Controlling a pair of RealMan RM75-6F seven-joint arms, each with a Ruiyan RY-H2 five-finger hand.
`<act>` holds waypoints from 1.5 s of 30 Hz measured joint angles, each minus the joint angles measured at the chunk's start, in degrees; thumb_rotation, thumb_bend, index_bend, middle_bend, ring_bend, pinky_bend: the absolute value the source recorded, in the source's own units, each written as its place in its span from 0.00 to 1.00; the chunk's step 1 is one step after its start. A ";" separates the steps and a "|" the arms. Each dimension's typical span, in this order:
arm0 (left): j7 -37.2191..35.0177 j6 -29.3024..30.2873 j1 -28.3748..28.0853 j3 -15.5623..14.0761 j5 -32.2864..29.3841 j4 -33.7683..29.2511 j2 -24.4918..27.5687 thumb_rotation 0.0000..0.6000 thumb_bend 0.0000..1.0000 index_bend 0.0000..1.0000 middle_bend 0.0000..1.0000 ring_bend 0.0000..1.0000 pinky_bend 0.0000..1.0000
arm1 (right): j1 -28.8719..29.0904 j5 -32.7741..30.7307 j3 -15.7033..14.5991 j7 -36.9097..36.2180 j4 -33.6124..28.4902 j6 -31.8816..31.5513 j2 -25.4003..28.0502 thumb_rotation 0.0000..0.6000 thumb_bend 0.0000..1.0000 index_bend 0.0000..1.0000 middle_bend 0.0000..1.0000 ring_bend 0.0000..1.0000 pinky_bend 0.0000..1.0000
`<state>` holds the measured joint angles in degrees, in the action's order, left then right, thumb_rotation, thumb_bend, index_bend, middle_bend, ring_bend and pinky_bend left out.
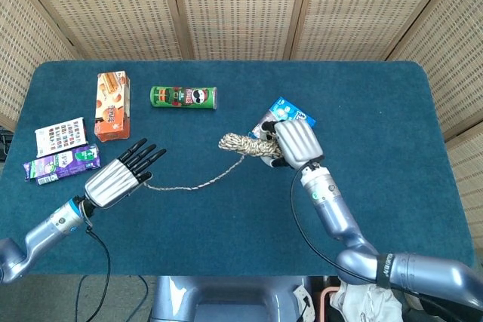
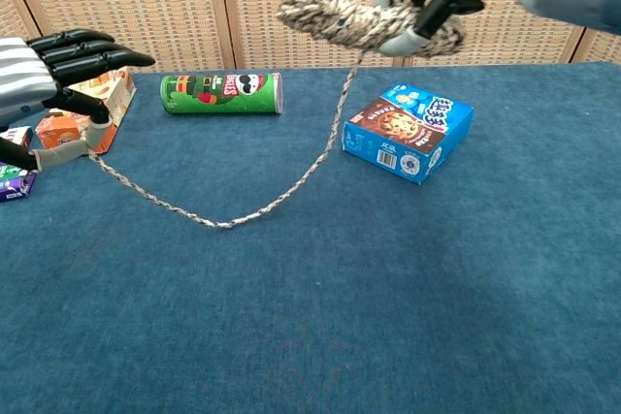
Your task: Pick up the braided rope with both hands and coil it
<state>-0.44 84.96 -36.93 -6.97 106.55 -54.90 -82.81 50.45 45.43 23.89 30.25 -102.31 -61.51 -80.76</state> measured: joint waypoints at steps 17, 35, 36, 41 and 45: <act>-2.01 -0.92 -5.77 5.55 0.64 -20.32 7.14 1.00 0.46 0.85 0.00 0.00 0.00 | 18.35 -18.07 -0.05 16.32 16.46 0.90 -14.86 1.00 0.73 0.67 0.69 0.53 0.95; -15.01 -7.00 -11.42 20.36 -16.05 -38.38 9.49 1.00 0.46 0.85 0.00 0.00 0.00 | 18.68 -15.33 -3.78 12.59 20.37 4.98 -17.49 1.00 0.73 0.67 0.69 0.53 0.95; -15.15 -7.39 -11.84 21.96 -17.74 -38.95 9.47 1.00 0.46 0.86 0.00 0.00 0.00 | 18.60 -14.85 -3.99 12.15 20.46 5.40 -17.53 1.00 0.73 0.67 0.69 0.53 0.95; -14.48 -8.93 -13.81 27.32 -24.81 -38.48 8.06 1.00 0.46 0.86 0.00 0.00 0.00 | 17.98 -11.59 -4.96 8.74 20.52 8.65 -17.21 1.00 0.74 0.67 0.69 0.53 0.95; -13.45 -12.20 -16.10 30.23 -31.60 -34.81 4.82 1.00 0.46 0.86 0.00 0.00 0.00 | 17.15 -7.49 -5.33 3.88 20.15 12.40 -16.26 1.00 0.74 0.67 0.69 0.53 0.95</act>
<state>-13.89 72.77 -53.03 23.26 74.96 -89.70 -77.99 67.60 37.93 18.56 34.13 -82.15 -49.11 -97.01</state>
